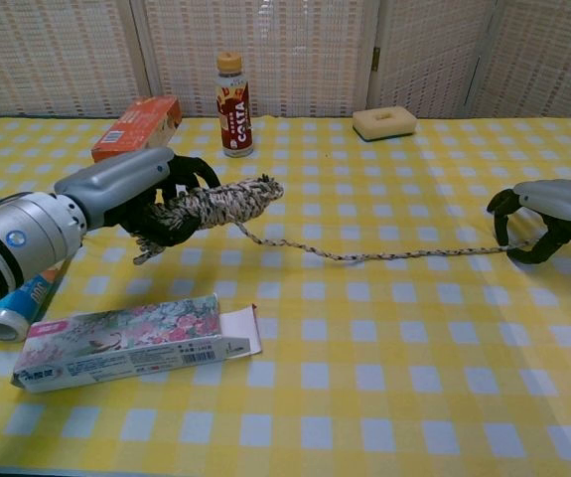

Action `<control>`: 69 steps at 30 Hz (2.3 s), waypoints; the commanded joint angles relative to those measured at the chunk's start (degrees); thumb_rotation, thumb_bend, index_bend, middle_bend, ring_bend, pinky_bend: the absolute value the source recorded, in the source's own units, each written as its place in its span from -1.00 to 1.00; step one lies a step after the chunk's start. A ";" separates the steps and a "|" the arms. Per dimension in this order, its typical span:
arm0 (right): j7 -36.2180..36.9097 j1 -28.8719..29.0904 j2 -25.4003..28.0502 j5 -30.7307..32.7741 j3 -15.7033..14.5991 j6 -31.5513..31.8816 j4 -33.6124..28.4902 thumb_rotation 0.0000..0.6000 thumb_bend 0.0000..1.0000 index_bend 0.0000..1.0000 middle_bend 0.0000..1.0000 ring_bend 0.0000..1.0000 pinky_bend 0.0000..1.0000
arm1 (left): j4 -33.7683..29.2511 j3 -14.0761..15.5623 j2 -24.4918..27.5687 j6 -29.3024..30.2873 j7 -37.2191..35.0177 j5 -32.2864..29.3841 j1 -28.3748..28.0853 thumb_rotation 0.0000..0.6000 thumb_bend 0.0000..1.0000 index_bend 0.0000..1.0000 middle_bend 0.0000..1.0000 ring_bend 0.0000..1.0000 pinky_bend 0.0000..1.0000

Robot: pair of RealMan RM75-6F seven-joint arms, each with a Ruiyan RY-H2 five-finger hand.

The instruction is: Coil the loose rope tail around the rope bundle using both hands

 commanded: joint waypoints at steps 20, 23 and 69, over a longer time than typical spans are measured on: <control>1.27 -1.17 -1.53 -1.49 1.28 6.27 -0.46 1.00 0.08 0.33 -0.48 -0.78 -1.00 | -6.89 -1.79 2.93 -1.31 -9.04 0.54 0.66 1.00 0.33 0.40 0.31 0.31 0.50; 3.20 -1.51 -0.66 -2.44 2.41 8.56 -3.49 1.00 0.09 0.36 -0.46 -0.77 -1.00 | -9.04 -1.78 3.69 -1.43 -10.12 1.36 0.57 1.00 0.33 0.40 0.31 0.31 0.50; 0.48 1.02 4.81 -10.43 9.36 29.71 -46.87 1.00 0.11 0.41 -0.44 -0.78 -1.00 | -13.55 -11.00 -7.05 -1.49 11.15 -34.23 -10.77 1.00 0.33 0.36 0.31 0.34 0.45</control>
